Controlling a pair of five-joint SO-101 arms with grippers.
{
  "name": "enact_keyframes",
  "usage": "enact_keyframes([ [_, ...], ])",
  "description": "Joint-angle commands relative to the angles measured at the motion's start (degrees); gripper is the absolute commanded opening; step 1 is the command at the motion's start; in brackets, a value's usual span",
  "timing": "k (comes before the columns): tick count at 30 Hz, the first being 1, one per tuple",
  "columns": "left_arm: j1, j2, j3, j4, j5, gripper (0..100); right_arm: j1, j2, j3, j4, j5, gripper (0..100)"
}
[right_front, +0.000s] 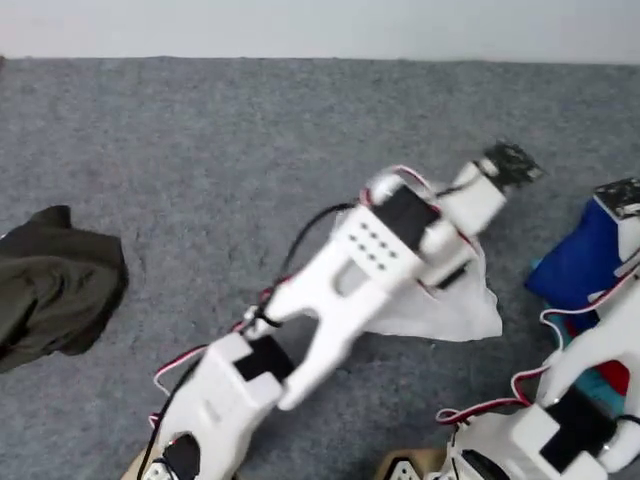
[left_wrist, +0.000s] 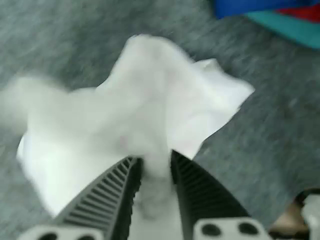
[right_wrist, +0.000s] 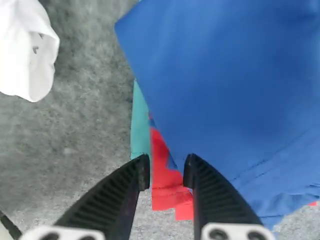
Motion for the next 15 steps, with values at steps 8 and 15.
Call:
enact_keyframes([
  [8, -0.44, -0.53, -4.53, 1.67, 1.41, 12, -1.89, -3.21, -0.44, 7.69, 0.35, 13.2],
  [15, -12.4, -13.71, 11.56, 1.76, 0.88, 12, -14.46, -3.65, -0.44, 11.03, -10.46, 13.2],
])
